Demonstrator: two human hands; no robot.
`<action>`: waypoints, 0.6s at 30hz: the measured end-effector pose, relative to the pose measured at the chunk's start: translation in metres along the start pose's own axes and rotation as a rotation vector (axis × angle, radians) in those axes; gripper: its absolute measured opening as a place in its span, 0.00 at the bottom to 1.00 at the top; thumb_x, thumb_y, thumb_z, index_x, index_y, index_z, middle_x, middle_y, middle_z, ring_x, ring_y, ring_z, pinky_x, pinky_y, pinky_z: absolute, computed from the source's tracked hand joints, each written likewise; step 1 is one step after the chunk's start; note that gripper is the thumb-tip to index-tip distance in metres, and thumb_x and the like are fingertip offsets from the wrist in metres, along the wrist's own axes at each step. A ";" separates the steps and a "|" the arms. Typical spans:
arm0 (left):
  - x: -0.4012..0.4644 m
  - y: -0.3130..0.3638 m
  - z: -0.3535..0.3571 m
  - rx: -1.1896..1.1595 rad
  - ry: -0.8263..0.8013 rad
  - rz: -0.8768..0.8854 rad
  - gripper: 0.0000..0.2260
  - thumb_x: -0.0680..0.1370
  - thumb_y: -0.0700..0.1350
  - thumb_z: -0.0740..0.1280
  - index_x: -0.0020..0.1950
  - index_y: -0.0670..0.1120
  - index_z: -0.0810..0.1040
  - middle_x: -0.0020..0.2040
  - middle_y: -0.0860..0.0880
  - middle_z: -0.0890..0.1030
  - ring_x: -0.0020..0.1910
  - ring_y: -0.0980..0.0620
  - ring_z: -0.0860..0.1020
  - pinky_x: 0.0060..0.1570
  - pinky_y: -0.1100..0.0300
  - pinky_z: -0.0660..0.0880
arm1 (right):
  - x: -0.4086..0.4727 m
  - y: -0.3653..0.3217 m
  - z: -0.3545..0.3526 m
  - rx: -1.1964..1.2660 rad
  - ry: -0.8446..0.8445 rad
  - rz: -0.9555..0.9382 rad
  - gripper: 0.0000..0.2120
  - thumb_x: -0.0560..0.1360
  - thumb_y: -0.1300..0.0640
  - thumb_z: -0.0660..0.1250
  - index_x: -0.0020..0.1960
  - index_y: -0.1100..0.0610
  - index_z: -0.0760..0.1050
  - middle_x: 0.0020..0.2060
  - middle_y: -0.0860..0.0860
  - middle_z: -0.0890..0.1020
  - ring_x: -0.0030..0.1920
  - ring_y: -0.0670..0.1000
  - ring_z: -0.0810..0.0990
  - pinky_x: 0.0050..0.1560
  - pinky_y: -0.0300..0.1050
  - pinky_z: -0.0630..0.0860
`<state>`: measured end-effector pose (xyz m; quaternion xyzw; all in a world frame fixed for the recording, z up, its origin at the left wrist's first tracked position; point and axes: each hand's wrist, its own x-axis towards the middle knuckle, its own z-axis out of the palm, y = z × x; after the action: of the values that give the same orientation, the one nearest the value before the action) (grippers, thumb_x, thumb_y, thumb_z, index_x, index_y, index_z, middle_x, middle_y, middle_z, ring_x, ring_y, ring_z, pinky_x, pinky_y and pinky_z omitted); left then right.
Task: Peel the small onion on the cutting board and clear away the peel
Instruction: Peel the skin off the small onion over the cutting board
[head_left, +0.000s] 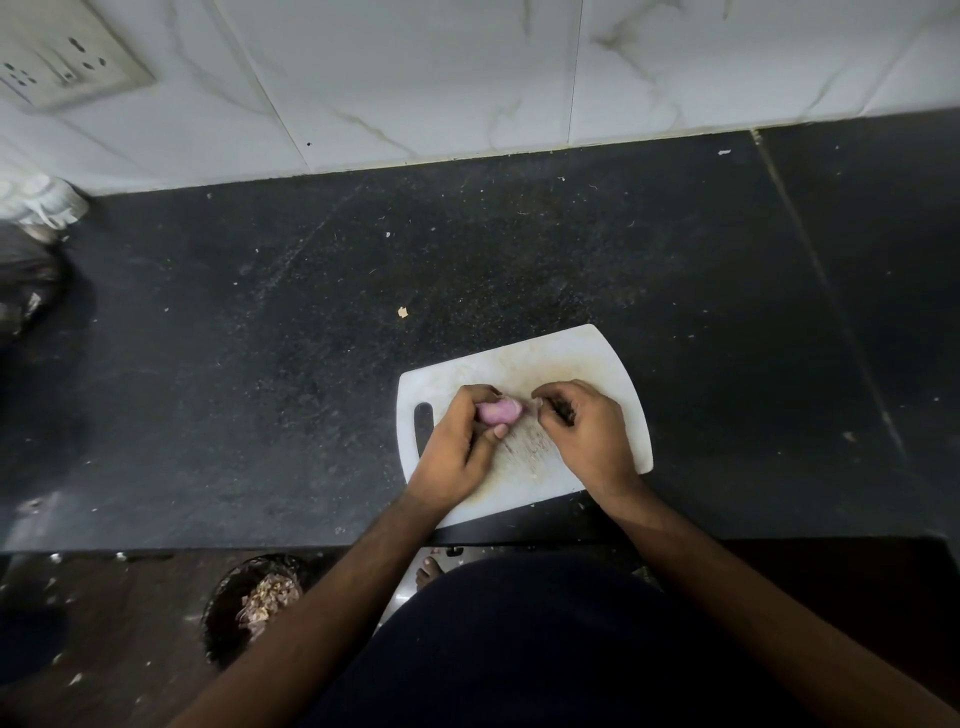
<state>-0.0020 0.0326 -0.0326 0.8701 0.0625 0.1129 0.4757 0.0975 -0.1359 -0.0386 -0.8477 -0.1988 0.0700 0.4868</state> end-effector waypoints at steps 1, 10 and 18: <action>0.000 0.001 -0.001 -0.015 0.012 -0.028 0.13 0.82 0.37 0.68 0.65 0.45 0.71 0.58 0.56 0.78 0.57 0.63 0.78 0.57 0.69 0.73 | 0.000 0.001 0.000 -0.005 0.031 -0.005 0.07 0.79 0.59 0.70 0.55 0.56 0.84 0.48 0.47 0.85 0.49 0.43 0.82 0.54 0.39 0.80; 0.001 -0.005 0.002 -0.089 -0.011 -0.066 0.12 0.81 0.41 0.72 0.60 0.44 0.72 0.49 0.51 0.84 0.46 0.54 0.84 0.47 0.57 0.80 | -0.010 0.000 0.000 -0.097 -0.201 -0.217 0.19 0.83 0.46 0.62 0.70 0.53 0.76 0.58 0.46 0.78 0.61 0.46 0.78 0.57 0.45 0.79; 0.001 -0.003 0.003 -0.075 -0.019 -0.054 0.11 0.80 0.42 0.73 0.58 0.44 0.74 0.42 0.51 0.82 0.39 0.57 0.79 0.41 0.63 0.75 | -0.011 -0.002 0.003 -0.220 -0.171 -0.299 0.15 0.83 0.54 0.62 0.67 0.56 0.77 0.56 0.50 0.81 0.58 0.52 0.79 0.59 0.50 0.77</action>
<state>-0.0003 0.0323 -0.0363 0.8506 0.0770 0.0939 0.5115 0.0857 -0.1373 -0.0393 -0.8478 -0.3697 0.0466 0.3774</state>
